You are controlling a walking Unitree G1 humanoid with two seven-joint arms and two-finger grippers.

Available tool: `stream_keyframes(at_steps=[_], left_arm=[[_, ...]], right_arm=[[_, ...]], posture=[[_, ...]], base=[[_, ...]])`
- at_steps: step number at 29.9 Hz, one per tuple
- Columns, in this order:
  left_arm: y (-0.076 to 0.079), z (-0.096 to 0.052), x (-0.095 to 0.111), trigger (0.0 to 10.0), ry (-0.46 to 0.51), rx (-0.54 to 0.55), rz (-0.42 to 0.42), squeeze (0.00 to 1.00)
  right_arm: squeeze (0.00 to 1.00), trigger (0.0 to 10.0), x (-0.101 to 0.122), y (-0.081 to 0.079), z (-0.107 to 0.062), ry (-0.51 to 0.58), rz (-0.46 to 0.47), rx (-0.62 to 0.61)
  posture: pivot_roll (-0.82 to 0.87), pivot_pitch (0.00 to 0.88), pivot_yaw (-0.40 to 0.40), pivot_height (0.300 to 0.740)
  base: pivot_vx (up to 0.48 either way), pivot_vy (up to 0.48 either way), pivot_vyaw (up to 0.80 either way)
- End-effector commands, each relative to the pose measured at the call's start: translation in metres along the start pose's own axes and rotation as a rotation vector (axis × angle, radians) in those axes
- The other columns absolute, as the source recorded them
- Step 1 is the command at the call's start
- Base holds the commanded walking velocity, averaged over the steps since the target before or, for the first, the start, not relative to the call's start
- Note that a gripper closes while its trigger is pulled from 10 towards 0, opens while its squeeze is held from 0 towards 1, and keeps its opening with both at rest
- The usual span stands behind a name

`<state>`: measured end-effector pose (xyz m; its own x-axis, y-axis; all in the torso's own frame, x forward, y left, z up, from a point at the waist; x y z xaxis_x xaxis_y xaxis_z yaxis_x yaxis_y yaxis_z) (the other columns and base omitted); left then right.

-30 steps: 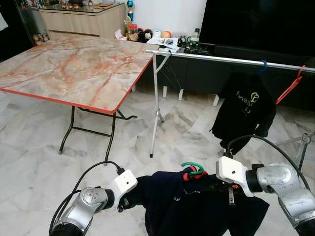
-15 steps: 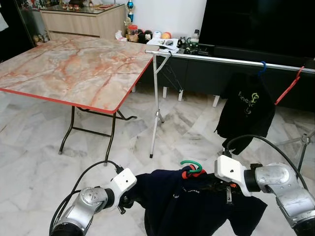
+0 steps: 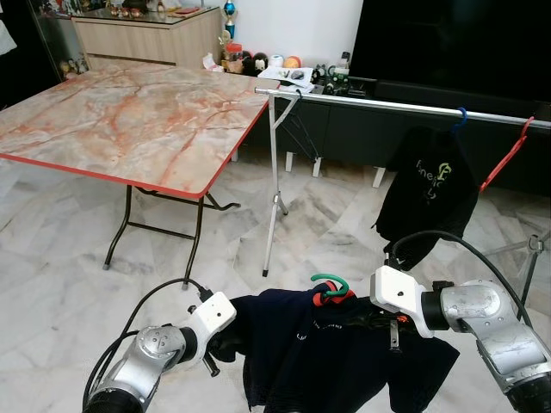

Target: Hang hanger

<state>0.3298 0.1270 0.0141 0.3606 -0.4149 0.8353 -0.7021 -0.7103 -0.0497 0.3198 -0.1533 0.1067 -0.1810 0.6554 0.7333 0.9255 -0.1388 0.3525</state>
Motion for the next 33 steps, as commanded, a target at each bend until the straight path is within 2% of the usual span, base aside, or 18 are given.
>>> stream_keyframes(at_steps=[1, 5, 9, 10, 11, 14, 15, 17, 18, 20, 21, 24, 25, 26, 29, 31, 32, 33], left_arm=[[-0.003, -0.002, 0.006, 0.0, 0.017, 0.009, 0.02, 0.0], [-0.009, -0.002, 0.008, 0.0, 0.034, 0.057, 0.024, 0.0], [-0.035, -0.007, 0.008, 0.0, 0.025, 0.213, 0.031, 0.0], [-0.035, -0.007, 0.008, 0.0, 0.025, 0.213, 0.031, 0.0], [-0.045, -0.011, 0.006, 0.0, 0.011, 0.271, 0.021, 0.0], [-0.054, -0.015, 0.003, 0.0, -0.004, 0.32, 0.012, 0.0], [-0.066, -0.021, -0.003, 0.0, -0.04, 0.389, 0.01, 0.0], [-0.071, -0.024, -0.006, 0.0, -0.059, 0.427, 0.009, 0.0], [-0.082, -0.031, -0.013, 0.0, -0.095, 0.502, -0.008, 0.0], [-0.089, -0.035, -0.018, 0.0, -0.119, 0.554, -0.031, 0.0], [-0.092, -0.038, -0.024, 0.0, -0.149, 0.574, -0.05, 0.0], [-0.092, -0.041, -0.037, 0.0, -0.222, 0.578, -0.038, 0.0], [-0.087, -0.04, -0.043, 0.0, -0.249, 0.544, -0.045, 0.0], [-0.084, -0.039, -0.045, 0.0, -0.254, 0.527, -0.048, 0.0], [-0.07, -0.03, -0.04, 0.0, -0.242, 0.433, -0.038, 0.0], [-0.056, -0.021, -0.033, 0.0, -0.233, 0.345, -0.008, 0.0], [-0.056, -0.021, -0.033, 0.0, -0.233, 0.345, -0.008, 0.0], [-0.041, -0.015, -0.026, 0.0, -0.223, 0.239, 0.039, 0.0]], right_arm=[[0.0, 10.0, 0.012, 0.007, -0.003, 0.04, -0.021, -0.027], [0.0, 10.0, 0.011, 0.007, -0.002, 0.042, -0.018, -0.029], [0.0, 10.0, 0.007, 0.015, -0.003, 0.022, -0.015, -0.08], [0.0, 10.0, 0.007, 0.015, -0.003, 0.022, -0.015, -0.08], [0.0, 10.0, 0.007, 0.021, -0.003, 0.02, -0.014, -0.113], [0.0, 10.0, 0.007, 0.027, -0.005, 0.019, -0.008, -0.145], [0.0, 10.0, 0.005, 0.035, -0.007, 0.002, -0.008, -0.193], [0.0, 10.0, 0.003, 0.04, -0.009, -0.009, -0.004, -0.223], [0.0, 10.0, 0.002, 0.052, -0.012, -0.022, 0.004, -0.305], [0.0, 10.0, 0.001, 0.063, -0.016, -0.025, 0.015, -0.383], [0.0, 10.0, 0.002, 0.075, -0.022, -0.017, 0.039, -0.469], [0.0, 10.0, 0.002, 0.094, -0.034, 0.016, 0.12, -0.623], [0.0, 10.0, 0.001, 0.106, -0.044, 0.044, 0.175, -0.727], [0.0, 10.0, 0.001, 0.109, -0.047, 0.055, 0.196, -0.761], [0.0, 10.0, 0.003, 0.117, -0.058, 0.118, 0.251, -0.844], [0.0, 10.0, 0.004, 0.12, -0.061, 0.186, 0.334, -0.878], [0.0, 10.0, 0.004, 0.12, -0.061, 0.186, 0.334, -0.878], [0.0, 10.0, 0.007, 0.115, -0.054, 0.211, 0.339, -0.834]], posture=[[0.08, 0.0, -0.037, 0.74], [0.09, 0.0, -0.036, 0.74], [0.09, 0.0, -0.037, 0.74], [0.09, 0.0, -0.037, 0.74], [0.09, 0.0, -0.038, 0.74], [0.09, 0.0, -0.038, 0.74], [0.09, 0.0, -0.038, 0.74], [0.09, 0.0, -0.038, 0.74], [0.09, 0.0, -0.038, 0.74], [0.09, 0.0, -0.038, 0.74], [0.1, 0.0, -0.039, 0.74], [0.1, 0.0, -0.038, 0.74], [0.09, 0.0, -0.033, 0.74], [0.09, 0.0, -0.033, 0.74], [0.09, 0.0, -0.03, 0.74], [0.09, 0.0, -0.03, 0.74], [0.09, 0.0, -0.03, 0.74], [0.09, 0.0, -0.029, 0.74]], base=[[0.0, 0.0, 0.0], [0.0, 0.0, 0.0], [0.0, 0.0, 0.0], [0.0, 0.0, 0.0], [0.0, 0.0, 0.0], [0.0, 0.0, 0.0], [0.0, 0.0, 0.0], [0.0, 0.0, 0.0], [0.0, 0.0, 0.0], [0.0, 0.0, 0.0], [0.0, 0.0, 0.0], [0.0, 0.0, 0.0], [0.0, 0.0, 0.0], [0.0, 0.0, 0.0], [0.0, 0.0, 0.0], [0.0, 0.0, 0.0], [0.0, 0.0, 0.0], [0.0, 0.0, 0.0]])
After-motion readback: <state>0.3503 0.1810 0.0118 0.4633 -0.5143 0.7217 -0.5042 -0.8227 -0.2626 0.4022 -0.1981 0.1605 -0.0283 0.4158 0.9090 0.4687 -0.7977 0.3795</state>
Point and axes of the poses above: a point about 5 cm out from each wrist's last joint towards the gripper, its own z axis pointing out of the wrist towards the gripper, its own x axis along the axis of the wrist's last joint, y = z × x, the point moved 5 cm from there along z, pointing out of the wrist towards the gripper, and after that the axes turned 9 degrees about -z, right-handed, at the moved point
